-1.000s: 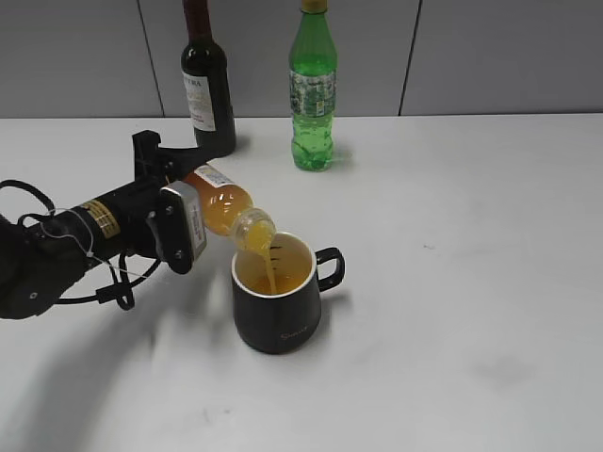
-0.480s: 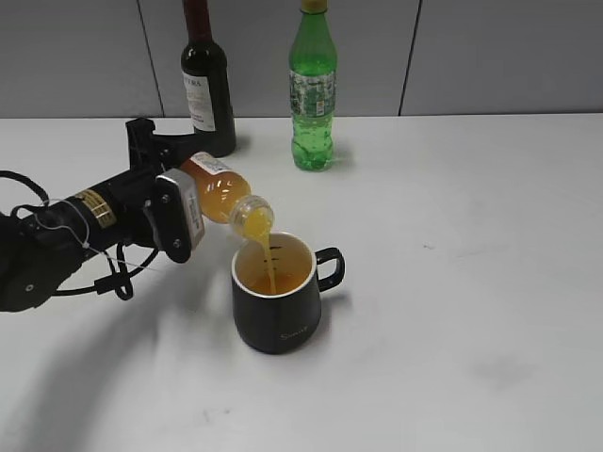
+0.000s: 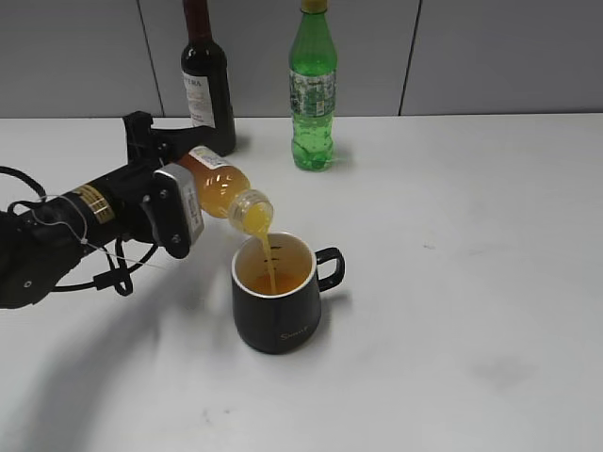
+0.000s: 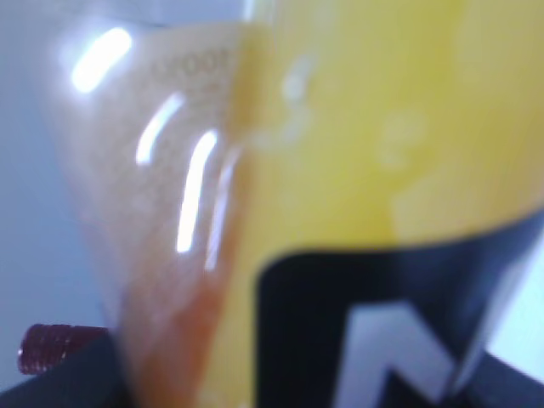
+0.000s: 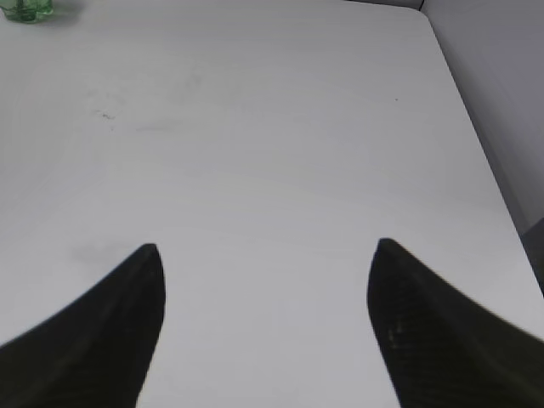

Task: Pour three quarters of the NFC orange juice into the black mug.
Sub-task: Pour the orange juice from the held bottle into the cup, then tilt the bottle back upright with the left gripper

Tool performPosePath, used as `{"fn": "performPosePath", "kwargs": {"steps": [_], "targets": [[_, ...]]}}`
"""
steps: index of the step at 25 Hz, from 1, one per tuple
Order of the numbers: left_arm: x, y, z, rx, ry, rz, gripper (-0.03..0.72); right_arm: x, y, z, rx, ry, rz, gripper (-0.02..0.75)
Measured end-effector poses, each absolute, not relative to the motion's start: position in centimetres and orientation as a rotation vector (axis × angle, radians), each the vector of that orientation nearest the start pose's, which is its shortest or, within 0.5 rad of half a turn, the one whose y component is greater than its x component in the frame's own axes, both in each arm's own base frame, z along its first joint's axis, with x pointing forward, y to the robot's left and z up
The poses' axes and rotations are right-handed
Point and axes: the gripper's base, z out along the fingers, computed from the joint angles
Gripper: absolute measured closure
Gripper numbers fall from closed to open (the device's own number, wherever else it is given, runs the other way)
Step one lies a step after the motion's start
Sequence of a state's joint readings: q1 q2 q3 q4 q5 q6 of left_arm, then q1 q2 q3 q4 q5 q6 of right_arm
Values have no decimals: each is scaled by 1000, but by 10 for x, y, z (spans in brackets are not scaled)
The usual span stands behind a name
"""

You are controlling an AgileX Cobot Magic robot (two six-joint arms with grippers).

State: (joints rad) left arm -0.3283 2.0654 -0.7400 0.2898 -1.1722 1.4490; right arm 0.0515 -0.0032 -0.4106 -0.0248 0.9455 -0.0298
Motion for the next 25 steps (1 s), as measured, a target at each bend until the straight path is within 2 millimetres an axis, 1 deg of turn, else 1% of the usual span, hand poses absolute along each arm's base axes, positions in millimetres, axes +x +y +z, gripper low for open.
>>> {"fn": "performPosePath", "kwargs": {"steps": [4, 13, 25], "targets": [[331, -138, 121, 1479, 808, 724, 216, 9, -1, 261, -84, 2013, -16, 174], [338, -140, 130, 1453, 787, 743, 216, 9, -1, 261, -84, 2013, -16, 174], [339, -139, 130, 1466, 778, 757, 216, 9, -1, 261, -84, 2013, -16, 174]]}}
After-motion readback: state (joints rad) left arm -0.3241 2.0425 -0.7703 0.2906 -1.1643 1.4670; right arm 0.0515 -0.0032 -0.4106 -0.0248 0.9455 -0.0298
